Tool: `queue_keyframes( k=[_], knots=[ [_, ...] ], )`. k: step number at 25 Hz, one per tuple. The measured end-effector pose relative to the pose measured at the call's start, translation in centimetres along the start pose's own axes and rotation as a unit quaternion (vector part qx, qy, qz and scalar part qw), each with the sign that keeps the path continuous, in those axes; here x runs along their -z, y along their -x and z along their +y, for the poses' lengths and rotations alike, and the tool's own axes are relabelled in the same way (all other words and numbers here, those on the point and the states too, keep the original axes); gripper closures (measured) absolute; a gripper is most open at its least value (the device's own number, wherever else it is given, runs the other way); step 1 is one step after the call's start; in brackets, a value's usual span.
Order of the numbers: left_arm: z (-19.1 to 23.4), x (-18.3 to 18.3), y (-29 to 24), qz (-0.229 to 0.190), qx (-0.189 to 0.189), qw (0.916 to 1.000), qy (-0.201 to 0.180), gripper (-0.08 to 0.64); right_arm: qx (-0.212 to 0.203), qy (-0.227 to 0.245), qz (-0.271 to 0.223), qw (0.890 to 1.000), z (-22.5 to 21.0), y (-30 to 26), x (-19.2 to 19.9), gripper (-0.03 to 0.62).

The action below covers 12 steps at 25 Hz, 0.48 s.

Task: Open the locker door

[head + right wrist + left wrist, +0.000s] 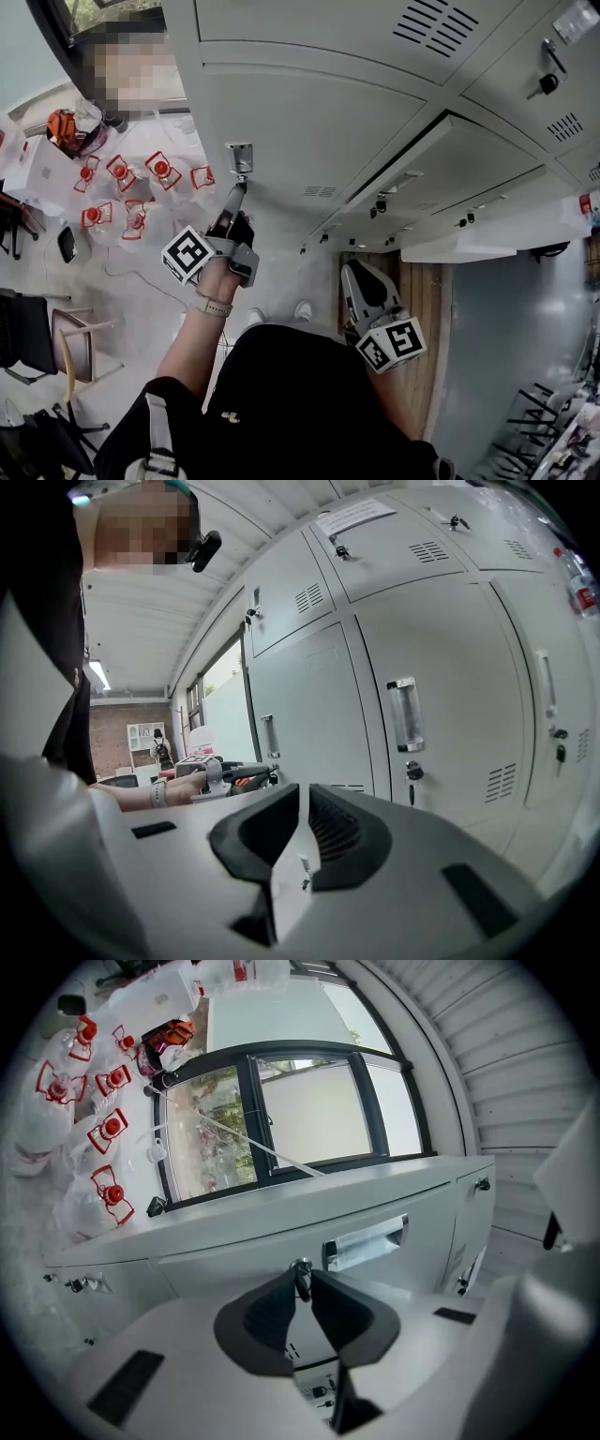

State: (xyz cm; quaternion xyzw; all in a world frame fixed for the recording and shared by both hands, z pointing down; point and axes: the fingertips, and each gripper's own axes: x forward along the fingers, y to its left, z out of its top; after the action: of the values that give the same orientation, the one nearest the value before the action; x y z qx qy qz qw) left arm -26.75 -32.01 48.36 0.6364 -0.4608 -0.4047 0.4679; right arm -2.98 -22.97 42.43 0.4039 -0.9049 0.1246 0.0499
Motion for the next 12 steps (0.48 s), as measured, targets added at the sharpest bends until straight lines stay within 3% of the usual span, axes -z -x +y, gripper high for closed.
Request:
queue_keyframes(
  k=[12],
  knots=[
    [-1.5,4.0,4.3,0.029,0.010,0.9993,0.020,0.495,0.049,-0.040,0.001,0.998,2.4,3.4,3.0,0.541]
  ],
)
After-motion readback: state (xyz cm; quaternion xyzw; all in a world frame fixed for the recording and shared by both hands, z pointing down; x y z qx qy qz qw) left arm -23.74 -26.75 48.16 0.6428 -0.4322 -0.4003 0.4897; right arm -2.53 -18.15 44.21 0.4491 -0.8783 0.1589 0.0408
